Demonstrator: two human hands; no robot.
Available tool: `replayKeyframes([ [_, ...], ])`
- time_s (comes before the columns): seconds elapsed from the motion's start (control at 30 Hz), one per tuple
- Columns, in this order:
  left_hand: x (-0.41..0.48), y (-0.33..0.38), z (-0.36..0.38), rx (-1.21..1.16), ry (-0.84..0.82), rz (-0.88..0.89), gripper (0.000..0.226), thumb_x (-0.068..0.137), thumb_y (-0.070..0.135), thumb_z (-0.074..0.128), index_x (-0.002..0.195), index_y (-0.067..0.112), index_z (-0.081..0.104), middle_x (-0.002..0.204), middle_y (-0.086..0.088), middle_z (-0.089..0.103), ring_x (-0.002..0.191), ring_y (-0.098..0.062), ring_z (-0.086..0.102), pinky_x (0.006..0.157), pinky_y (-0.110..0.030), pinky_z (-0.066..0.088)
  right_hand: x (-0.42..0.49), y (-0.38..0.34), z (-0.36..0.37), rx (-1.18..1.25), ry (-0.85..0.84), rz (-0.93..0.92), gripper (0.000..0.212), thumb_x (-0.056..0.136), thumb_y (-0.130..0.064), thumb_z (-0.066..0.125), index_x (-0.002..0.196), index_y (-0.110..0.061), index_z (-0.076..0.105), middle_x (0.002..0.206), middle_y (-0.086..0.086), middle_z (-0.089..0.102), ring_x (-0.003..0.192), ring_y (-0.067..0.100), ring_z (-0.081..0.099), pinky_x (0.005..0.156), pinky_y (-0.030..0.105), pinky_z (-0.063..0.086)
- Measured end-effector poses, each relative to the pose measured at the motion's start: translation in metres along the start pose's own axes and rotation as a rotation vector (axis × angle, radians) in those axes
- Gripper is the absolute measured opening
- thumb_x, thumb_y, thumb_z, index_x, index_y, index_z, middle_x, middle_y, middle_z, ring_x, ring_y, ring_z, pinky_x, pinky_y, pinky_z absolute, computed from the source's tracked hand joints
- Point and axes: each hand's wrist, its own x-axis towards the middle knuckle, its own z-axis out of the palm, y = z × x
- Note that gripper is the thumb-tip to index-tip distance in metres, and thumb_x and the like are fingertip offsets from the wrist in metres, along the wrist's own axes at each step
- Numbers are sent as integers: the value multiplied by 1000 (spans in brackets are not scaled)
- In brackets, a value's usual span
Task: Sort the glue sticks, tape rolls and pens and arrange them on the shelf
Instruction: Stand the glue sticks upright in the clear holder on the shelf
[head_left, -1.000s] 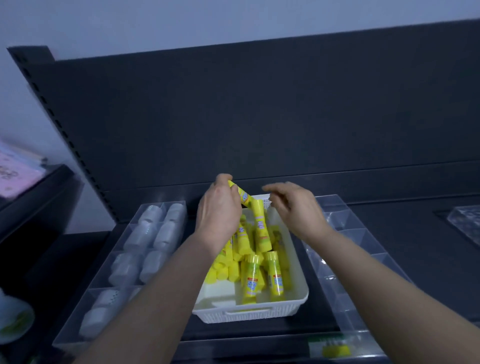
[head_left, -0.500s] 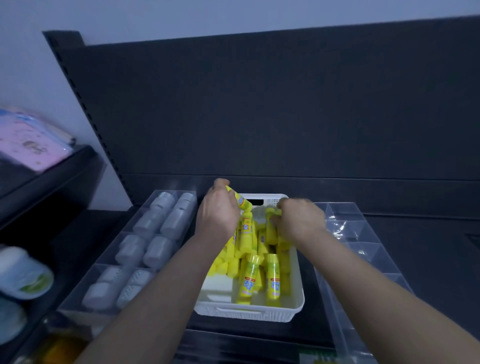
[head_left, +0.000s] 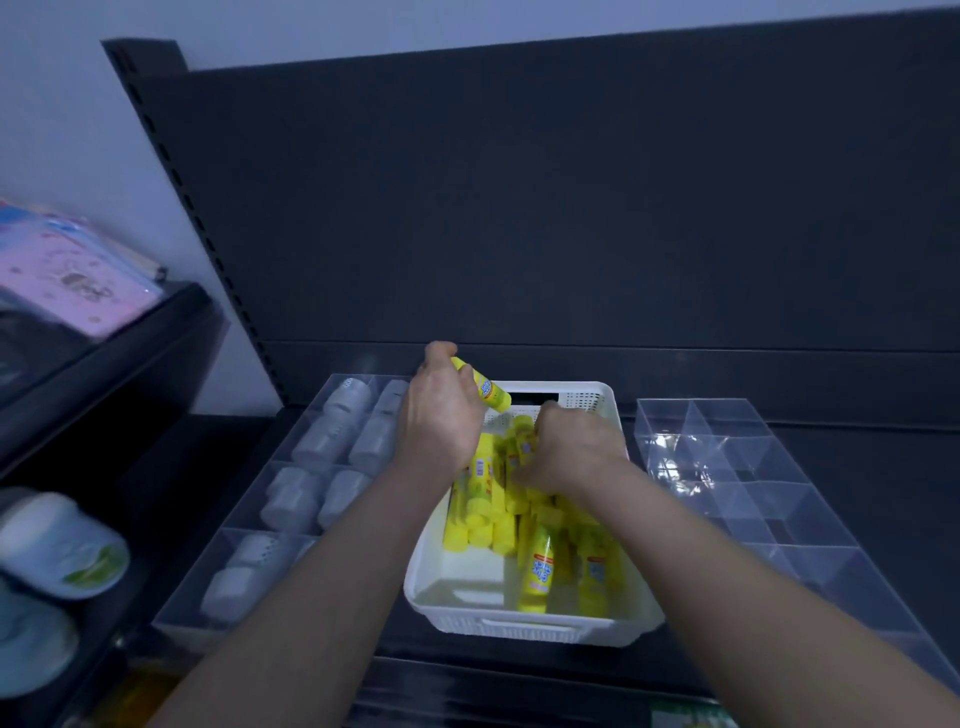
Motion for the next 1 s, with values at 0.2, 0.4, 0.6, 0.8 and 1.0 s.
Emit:
replayKeyframes([
  [0.2, 0, 18, -2, -132, 42, 86, 31, 101, 24, 43, 129, 10, 43, 114, -15, 61, 107, -35, 55, 81, -38, 40, -5, 29, -33, 355, 190, 55, 33, 79, -28, 63, 109, -21, 53, 102, 5, 64, 101, 27, 59, 73, 32, 43],
  [0.4, -6, 71, 35, -219, 4, 225, 29, 99, 22, 48, 126, 14, 50, 107, -10, 64, 103, -29, 56, 76, -29, 34, -15, 107, -61, 553, 471, 115, 30, 79, -29, 73, 106, -21, 61, 98, 1, 67, 96, 24, 60, 76, 31, 46],
  [0.6, -6, 120, 89, -132, -67, 244, 30, 95, 17, 54, 125, 13, 58, 115, -9, 63, 109, -27, 56, 90, -29, 38, -17, 186, -67, 642, 506, 130, 27, 77, -23, 75, 101, -20, 62, 92, -8, 68, 89, 17, 63, 81, 34, 50],
  [0.8, -8, 145, 130, 84, -182, 220, 23, 97, 16, 51, 119, 10, 51, 108, -9, 63, 102, -28, 57, 72, -30, 36, 1, 219, -68, 525, 489, -59, 28, 81, -13, 69, 106, -23, 63, 96, -3, 62, 88, 20, 64, 80, 36, 52],
  [1.0, -4, 147, 155, 151, -260, 144, 25, 95, 12, 53, 119, 10, 56, 117, -10, 60, 106, -28, 55, 84, -34, 44, 17, 231, -65, 514, 464, -210, 31, 82, -11, 68, 109, -24, 63, 96, -6, 59, 86, 17, 64, 81, 38, 53],
])
